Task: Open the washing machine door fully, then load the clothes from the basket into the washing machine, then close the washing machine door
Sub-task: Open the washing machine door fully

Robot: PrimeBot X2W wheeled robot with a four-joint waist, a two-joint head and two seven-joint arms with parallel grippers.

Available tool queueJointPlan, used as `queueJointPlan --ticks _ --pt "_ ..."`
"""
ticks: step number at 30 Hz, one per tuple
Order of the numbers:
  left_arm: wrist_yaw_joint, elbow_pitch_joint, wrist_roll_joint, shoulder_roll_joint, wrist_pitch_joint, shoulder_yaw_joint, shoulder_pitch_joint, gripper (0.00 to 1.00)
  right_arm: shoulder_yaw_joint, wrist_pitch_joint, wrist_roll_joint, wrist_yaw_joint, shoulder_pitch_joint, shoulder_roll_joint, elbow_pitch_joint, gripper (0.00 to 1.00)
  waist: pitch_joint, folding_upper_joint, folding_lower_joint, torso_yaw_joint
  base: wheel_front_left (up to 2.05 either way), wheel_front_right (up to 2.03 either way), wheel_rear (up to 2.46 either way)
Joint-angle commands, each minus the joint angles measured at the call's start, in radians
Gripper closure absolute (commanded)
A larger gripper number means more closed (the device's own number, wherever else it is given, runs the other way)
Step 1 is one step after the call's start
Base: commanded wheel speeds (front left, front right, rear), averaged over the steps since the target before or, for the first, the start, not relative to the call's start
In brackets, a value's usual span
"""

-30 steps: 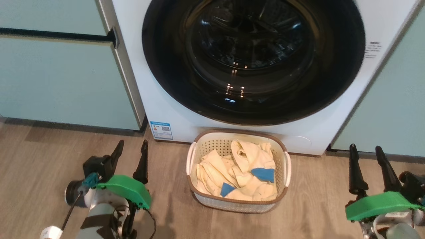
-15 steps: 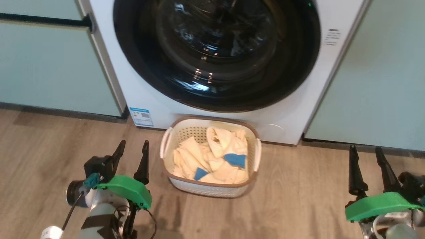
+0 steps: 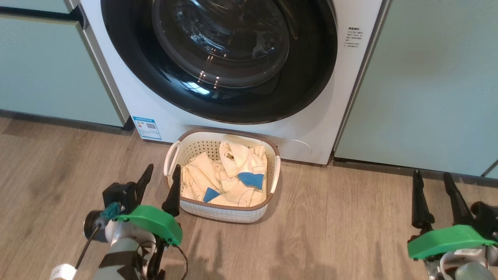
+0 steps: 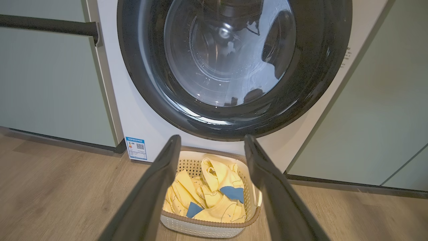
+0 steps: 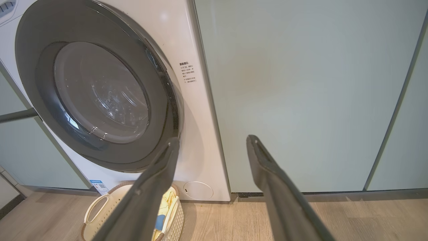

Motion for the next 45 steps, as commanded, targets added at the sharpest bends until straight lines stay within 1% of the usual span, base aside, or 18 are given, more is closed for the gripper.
queueJointPlan --ticks 1,26,27,28,29,31,32,33,37,39,43,45 --pt "-0.001 -0.032 -0.002 0.018 -0.009 0.035 -0.049 0.00 0.020 -0.010 0.003 -0.003 -0.055 -0.014 -0.033 0.00 0.000 0.0000 0.0000 0.000 0.47 0.47 -0.95" --pt "-0.006 -0.029 -0.012 0.018 -0.009 0.038 -0.054 0.00 0.019 -0.010 0.019 -0.003 -0.062 -0.014 -0.030 0.00 0.001 0.0000 0.0000 0.002 0.05 0.05 -0.09" --pt "-0.006 -0.028 -0.013 0.018 -0.009 0.038 -0.055 0.00 0.021 -0.010 0.034 -0.003 -0.064 -0.014 -0.028 0.08 0.002 0.0000 0.0000 0.002 0.00 0.00 0.00" --pt "-0.006 -0.027 -0.014 0.018 -0.009 0.038 -0.055 0.00 0.022 -0.010 0.048 -0.003 -0.066 -0.014 -0.025 0.26 0.002 0.0000 0.0000 0.003 0.00 0.00 0.00" --pt "-0.006 -0.026 -0.015 0.018 -0.009 0.037 -0.056 0.00 0.022 -0.010 0.055 -0.003 -0.069 -0.014 -0.023 0.47 0.002 0.0000 0.0000 0.004 0.00 0.00 0.00" --pt "-0.006 -0.025 -0.018 0.018 -0.009 0.035 -0.056 0.00 0.025 -0.010 0.079 -0.003 -0.076 -0.014 -0.018 0.62 0.003 0.0000 0.0000 0.006 0.00 0.00 0.00" --pt "-0.006 -0.024 -0.020 0.018 -0.009 0.034 -0.056 0.00 0.026 -0.010 0.095 -0.003 -0.080 -0.014 -0.016 0.74 0.003 0.0000 0.0000 0.007 0.00 0.00 0.00" --pt "-0.006 -0.021 -0.020 0.018 -0.009 0.031 -0.055 0.00 0.030 -0.010 0.106 -0.003 -0.086 -0.014 -0.014 1.00 0.003 0.0000 0.0000 0.007 0.00 0.00 0.00" --pt "-0.007 -0.015 -0.021 0.018 -0.009 0.024 -0.056 0.00 0.039 -0.010 0.180 -0.003 -0.117 -0.014 0.003 1.00 0.004 0.0000 0.0000 0.011 0.00 0.00 0.00" --pt "-0.007 -0.012 -0.023 0.018 -0.009 0.020 -0.057 0.00 0.034 -0.010 0.240 -0.003 -0.136 -0.014 0.019 1.00 0.004 0.0000 0.0000 0.014 0.00 0.00 0.00" --pt "-0.007 -0.013 -0.036 0.018 -0.009 0.005 -0.058 0.00 0.035 -0.010 0.460 -0.003 -0.187 -0.014 0.085 1.00 0.014 0.0000 0.0000 0.027 0.00 0.00 0.00" --pt "-0.007 -0.015 -0.042 0.018 -0.009 -0.002 -0.061 0.00 0.053 -0.010 0.575 -0.003 -0.213 -0.017 0.122 1.00 0.025 0.0000 0.0000 0.032 0.00 0.00 0.00"
